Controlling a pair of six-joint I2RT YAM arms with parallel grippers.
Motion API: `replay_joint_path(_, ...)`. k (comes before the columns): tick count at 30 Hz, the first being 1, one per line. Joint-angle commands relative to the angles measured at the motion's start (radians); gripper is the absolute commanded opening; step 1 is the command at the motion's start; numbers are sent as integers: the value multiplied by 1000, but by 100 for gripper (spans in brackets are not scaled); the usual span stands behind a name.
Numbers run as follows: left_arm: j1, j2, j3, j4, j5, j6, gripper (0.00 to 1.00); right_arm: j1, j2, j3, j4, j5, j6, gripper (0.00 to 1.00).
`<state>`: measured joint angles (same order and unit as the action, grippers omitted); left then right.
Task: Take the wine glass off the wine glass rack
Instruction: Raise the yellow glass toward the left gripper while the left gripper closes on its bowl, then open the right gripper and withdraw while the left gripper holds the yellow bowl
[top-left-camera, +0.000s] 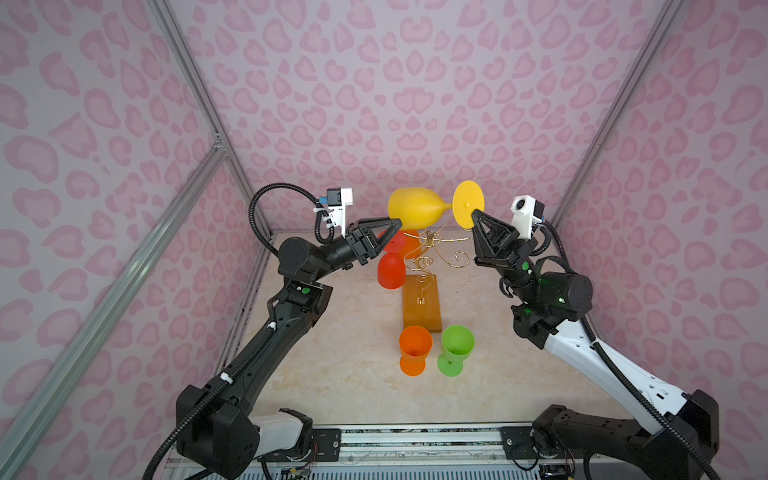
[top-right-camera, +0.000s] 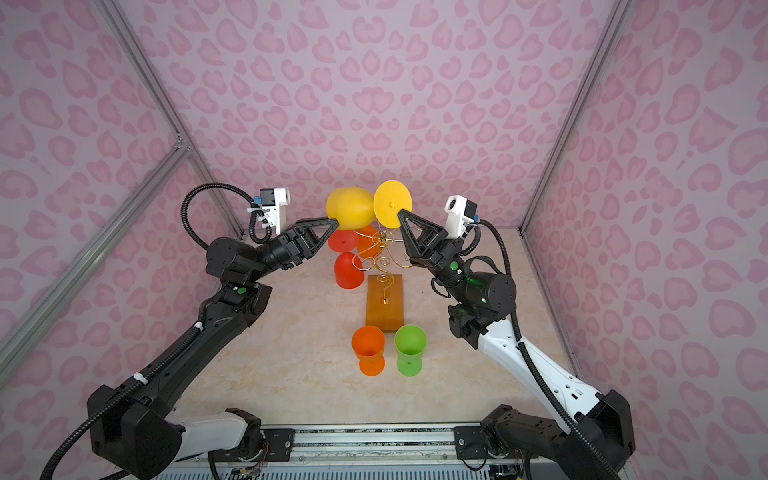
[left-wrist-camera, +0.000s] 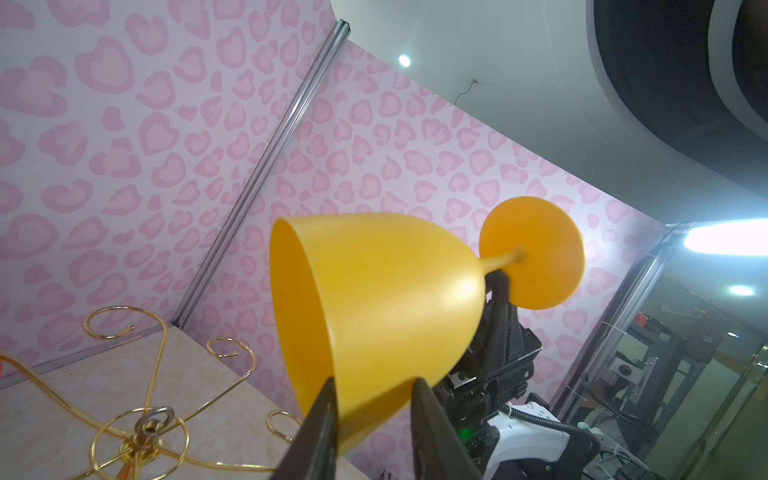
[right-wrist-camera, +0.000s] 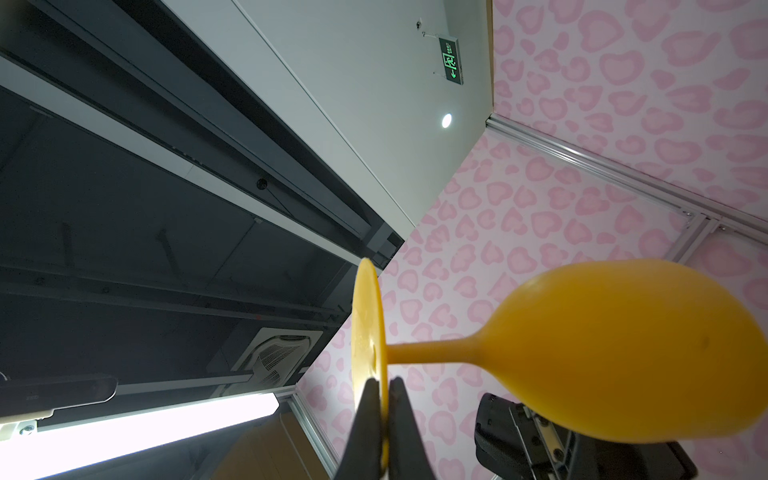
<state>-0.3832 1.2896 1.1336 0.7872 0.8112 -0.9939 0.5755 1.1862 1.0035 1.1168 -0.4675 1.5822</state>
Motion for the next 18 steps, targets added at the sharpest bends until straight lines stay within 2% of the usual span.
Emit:
replay_joint_path(1,-2,-18,-4,73,16,-17,20,-14,-1,-15,-11,-28,2,0)
replay_joint_path(5,-2,-20,-9,109,16,-39,15,-29,-3,-30,-20,-35,16,0)
replay_joint_path(11,-7,-12,-5,158,33,-70,24,-39,5,-51,5,-39,45,0)
replay_joint_path(18,-13,5,-1,206,48,-104,25,-42,16,-61,18,-40,63,0)
